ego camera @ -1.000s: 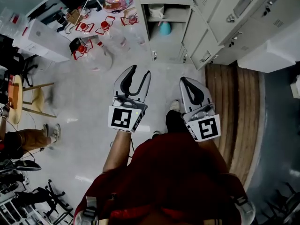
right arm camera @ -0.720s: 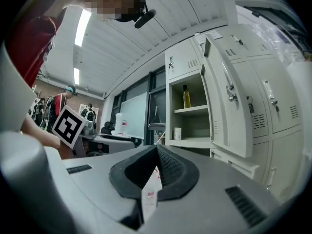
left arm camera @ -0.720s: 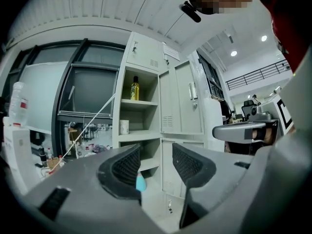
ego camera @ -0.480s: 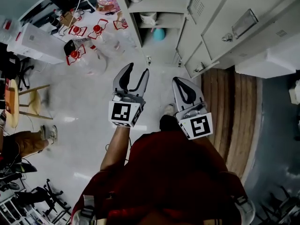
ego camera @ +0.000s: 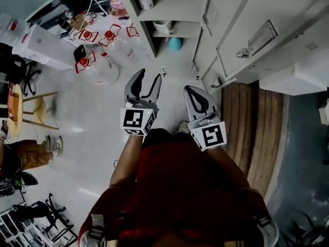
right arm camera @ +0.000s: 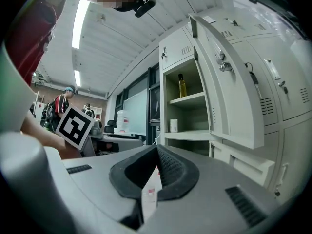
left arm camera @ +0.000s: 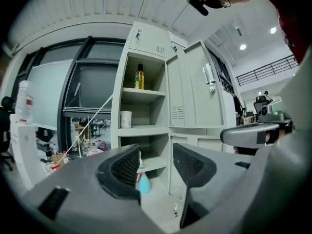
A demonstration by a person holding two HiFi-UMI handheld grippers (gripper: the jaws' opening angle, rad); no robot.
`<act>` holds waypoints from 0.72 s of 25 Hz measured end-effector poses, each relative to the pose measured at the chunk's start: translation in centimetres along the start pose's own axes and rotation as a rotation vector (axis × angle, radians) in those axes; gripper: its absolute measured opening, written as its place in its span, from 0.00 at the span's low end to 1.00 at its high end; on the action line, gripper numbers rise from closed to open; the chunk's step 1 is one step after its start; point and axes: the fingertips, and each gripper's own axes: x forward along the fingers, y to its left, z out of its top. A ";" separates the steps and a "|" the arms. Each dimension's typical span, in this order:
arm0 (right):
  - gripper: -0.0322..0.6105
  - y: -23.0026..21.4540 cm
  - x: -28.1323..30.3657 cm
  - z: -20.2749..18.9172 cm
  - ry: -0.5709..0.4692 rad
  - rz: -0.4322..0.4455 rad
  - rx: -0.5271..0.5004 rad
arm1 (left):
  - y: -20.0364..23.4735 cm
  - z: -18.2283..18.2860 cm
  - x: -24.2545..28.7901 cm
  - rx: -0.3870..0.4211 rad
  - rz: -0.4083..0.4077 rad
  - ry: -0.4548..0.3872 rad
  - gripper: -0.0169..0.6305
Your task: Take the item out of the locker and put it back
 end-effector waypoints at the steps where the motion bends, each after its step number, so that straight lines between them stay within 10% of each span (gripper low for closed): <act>1: 0.05 0.1 0.1 0.0 0.003 0.004 -0.008 | 0.1 -0.1 0.1 -0.001 0.003 0.001 0.33; 18: 0.05 -1.5 5.0 -5.3 0.084 -0.081 -0.009 | 2.8 -7.1 7.1 -0.052 -0.018 0.078 0.33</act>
